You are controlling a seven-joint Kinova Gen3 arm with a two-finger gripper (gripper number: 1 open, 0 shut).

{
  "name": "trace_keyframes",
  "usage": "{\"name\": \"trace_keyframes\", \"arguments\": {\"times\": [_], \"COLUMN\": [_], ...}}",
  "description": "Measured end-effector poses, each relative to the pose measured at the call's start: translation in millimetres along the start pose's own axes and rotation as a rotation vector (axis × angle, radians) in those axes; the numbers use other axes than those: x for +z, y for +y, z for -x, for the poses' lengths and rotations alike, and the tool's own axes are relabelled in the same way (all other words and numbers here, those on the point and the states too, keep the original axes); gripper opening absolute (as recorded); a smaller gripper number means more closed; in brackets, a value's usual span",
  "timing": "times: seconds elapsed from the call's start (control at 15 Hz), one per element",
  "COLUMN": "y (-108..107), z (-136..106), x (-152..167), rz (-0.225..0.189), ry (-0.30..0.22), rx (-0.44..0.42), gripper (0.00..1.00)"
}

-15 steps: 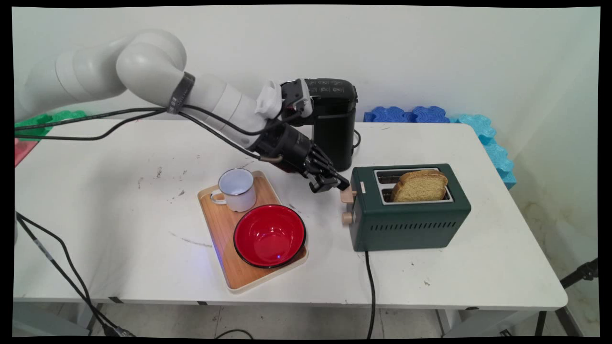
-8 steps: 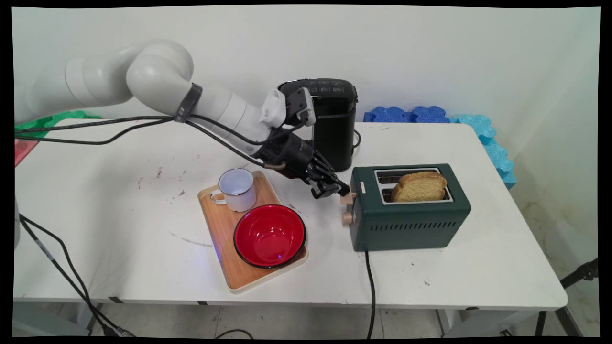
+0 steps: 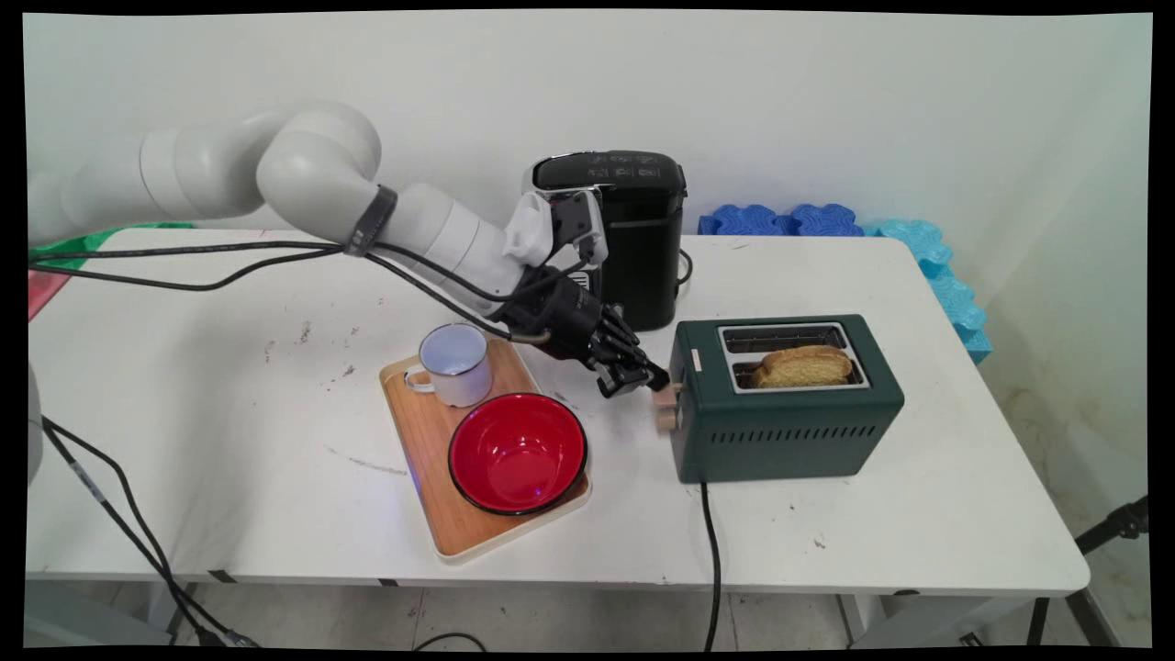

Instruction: Press the toaster switch

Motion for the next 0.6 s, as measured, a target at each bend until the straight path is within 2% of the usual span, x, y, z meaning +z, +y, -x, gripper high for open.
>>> {"name": "trace_keyframes", "arguments": {"times": [0.6], "y": [1.4], "z": [15.9], "x": [12.2], "rz": [-0.004], "ry": [-0.018], "rx": [-0.01], "gripper": [0.0]}}
